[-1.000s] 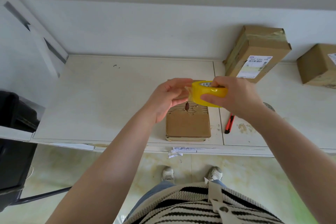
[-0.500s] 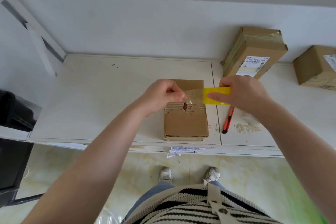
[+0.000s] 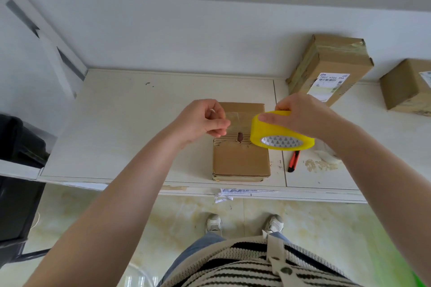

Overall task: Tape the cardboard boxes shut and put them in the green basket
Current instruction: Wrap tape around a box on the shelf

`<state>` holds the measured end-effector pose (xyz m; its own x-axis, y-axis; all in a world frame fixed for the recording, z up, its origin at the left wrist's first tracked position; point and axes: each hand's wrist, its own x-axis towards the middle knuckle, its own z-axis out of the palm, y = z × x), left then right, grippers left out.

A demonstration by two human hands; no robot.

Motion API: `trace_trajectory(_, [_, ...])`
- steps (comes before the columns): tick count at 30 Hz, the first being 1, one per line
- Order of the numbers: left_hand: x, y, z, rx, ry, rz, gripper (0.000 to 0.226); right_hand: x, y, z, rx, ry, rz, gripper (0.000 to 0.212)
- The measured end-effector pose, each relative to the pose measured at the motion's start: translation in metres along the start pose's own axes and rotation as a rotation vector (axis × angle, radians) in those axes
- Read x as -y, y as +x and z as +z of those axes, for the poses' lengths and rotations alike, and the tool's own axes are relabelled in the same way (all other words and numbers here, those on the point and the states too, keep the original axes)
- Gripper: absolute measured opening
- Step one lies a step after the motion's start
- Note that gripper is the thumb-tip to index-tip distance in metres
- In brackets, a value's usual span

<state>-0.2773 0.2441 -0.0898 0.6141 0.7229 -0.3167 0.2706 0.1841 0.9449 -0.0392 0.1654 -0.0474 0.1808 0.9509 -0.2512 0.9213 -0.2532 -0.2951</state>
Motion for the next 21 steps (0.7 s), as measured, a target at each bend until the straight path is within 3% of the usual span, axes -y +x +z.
trace_trajectory(4, [0.021, -0.002, -0.015, -0.071, 0.013, -0.023, 0.011, 0.018, 0.005, 0.010, 0.001, -0.109, 0.006, 0.059])
trace_trajectory(9, [0.052, 0.004, -0.010, -0.208, -0.130, -0.065, 0.012, 0.042, 0.025, 0.023, -0.016, -0.200, 0.065, 0.065])
trace_trajectory(21, [0.082, 0.018, 0.000, -0.278, -0.245, -0.265, 0.025, 0.066, 0.040, 0.038, -0.017, -0.348, 0.065, 0.052])
